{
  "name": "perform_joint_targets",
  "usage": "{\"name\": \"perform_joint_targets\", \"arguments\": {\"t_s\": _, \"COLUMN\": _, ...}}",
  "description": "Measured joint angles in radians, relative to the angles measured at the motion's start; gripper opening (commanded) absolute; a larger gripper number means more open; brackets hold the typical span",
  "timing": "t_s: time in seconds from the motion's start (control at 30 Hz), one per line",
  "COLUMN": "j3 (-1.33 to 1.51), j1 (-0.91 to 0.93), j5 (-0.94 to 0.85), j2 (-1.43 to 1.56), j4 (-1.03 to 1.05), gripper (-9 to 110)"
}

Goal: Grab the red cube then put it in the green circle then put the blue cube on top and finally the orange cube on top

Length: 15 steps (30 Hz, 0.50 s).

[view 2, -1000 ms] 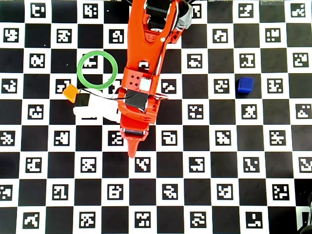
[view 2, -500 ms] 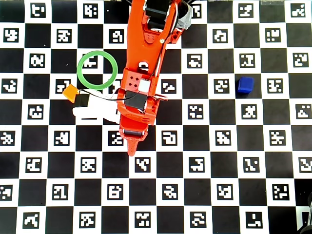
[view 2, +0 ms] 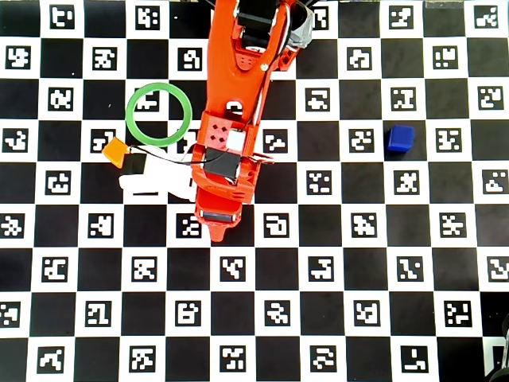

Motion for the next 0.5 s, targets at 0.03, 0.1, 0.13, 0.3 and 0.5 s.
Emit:
{"name": "perform_joint_targets", "arguments": {"t_s": 0.03, "j3": 0.000, "j1": 0.000, "j5": 0.000, "j2": 0.000, "j4": -0.002, "gripper": 17}}
{"name": "perform_joint_targets", "arguments": {"t_s": 0.1, "j3": 0.000, "j1": 0.000, "j5": 0.000, "j2": 0.000, "j4": -0.006, "gripper": 15}}
{"name": "perform_joint_targets", "arguments": {"t_s": 0.13, "j3": 0.000, "j1": 0.000, "j5": 0.000, "j2": 0.000, "j4": -0.009, "gripper": 14}}
{"name": "perform_joint_targets", "arguments": {"t_s": 0.3, "j3": 0.008, "j1": 0.000, "j5": 0.000, "j2": 0.002, "j4": -0.015, "gripper": 11}}
{"name": "perform_joint_targets", "arguments": {"t_s": 0.5, "j3": 0.012, "j1": -0.006, "j5": -0.008, "j2": 0.003, "j4": -0.015, "gripper": 11}}
